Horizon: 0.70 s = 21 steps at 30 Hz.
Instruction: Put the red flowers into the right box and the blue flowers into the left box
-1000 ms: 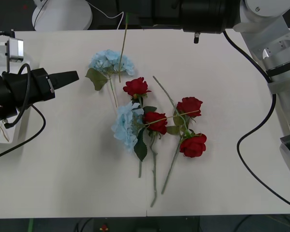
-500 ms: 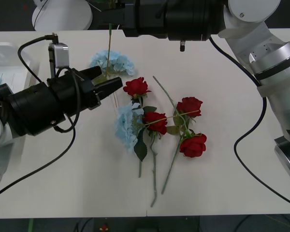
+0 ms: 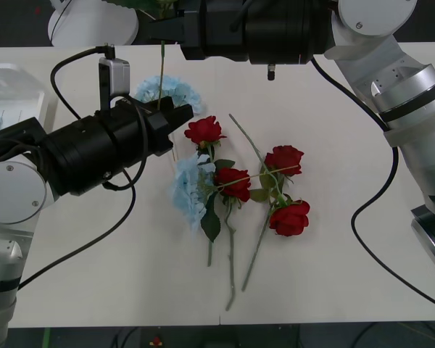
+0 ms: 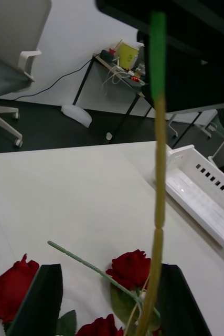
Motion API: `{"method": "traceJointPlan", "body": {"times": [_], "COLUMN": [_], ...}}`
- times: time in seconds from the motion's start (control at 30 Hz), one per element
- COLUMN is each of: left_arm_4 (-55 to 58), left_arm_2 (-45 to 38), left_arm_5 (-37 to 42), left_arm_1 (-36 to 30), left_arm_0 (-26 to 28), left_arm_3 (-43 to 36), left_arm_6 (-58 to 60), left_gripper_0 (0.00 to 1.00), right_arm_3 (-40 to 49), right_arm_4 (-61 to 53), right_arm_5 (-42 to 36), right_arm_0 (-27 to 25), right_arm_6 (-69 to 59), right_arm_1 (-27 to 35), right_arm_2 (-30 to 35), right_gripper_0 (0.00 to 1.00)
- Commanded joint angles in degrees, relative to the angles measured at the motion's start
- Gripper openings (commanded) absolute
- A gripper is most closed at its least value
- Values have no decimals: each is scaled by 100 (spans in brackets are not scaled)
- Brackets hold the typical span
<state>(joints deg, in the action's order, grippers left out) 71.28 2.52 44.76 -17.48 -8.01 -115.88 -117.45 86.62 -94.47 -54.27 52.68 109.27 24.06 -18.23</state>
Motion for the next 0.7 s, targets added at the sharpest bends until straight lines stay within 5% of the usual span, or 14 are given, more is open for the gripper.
{"method": "traceJointPlan", "body": {"times": [0.03, 0.5, 0.6, 0.7], "left_arm_4": [-123, -97, -62, 8], "left_arm_2": [109, -6, -94, -269], "left_arm_5": [-82, -82, -73, -73], "left_arm_1": [122, 139, 139, 139], "left_arm_0": [-263, -263, -263, -263], "left_arm_3": [-111, -111, -111, -111], "left_arm_6": [627, 758, 776, 785], "left_gripper_0": [0, 0, 0, 0], "right_arm_3": [83, 83, 74, 83], "right_arm_4": [-98, -115, -133, -107], "right_arm_5": [66, 66, 92, 119], "right_arm_0": [322, 322, 313, 322], "right_arm_6": [165, 138, 59, -38], "right_arm_1": [-104, -104, -104, -69], "right_arm_2": [-49, -49, -58, -58], "right_gripper_0": [0, 0, 47, 68]}}
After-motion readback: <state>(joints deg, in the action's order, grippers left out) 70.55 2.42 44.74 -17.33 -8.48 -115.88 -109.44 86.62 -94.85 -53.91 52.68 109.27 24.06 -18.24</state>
